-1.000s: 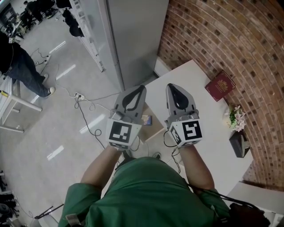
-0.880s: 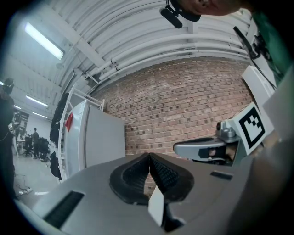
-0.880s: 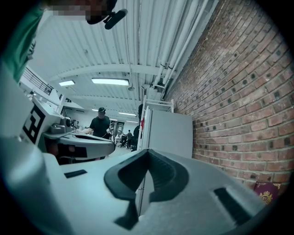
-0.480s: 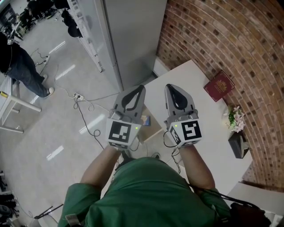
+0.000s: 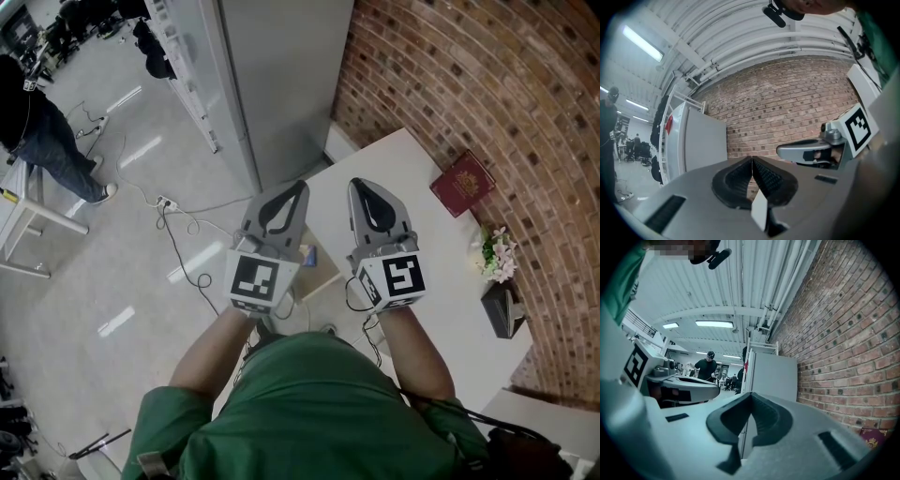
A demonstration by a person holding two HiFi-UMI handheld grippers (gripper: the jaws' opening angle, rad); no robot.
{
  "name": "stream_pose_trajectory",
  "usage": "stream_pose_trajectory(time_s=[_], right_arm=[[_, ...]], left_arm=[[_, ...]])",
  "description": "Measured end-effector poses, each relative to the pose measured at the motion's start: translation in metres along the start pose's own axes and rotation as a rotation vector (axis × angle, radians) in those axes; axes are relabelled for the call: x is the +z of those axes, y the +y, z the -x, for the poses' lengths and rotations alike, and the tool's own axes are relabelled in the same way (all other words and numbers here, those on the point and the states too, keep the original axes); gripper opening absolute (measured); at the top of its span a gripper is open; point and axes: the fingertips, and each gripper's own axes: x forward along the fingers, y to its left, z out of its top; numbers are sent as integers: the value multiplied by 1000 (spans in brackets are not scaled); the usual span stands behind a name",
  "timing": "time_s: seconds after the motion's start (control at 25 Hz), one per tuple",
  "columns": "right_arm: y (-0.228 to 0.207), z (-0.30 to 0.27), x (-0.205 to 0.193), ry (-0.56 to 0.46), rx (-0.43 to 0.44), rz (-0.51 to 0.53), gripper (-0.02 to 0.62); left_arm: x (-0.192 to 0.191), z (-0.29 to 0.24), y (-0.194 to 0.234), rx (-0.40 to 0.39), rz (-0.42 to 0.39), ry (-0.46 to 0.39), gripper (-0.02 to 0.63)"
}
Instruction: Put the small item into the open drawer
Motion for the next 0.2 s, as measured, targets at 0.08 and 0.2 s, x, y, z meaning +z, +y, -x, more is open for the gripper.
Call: stream_pose_trajectory(time_s=[0.08,0.2], right_arm=[[0,3,1,-2,3,2,2],[-3,8,1,-5,6,2,3]], left_arm=[[0,1,-4,-2,9,19,8],[-1,2,-11,-3,14,30,8]])
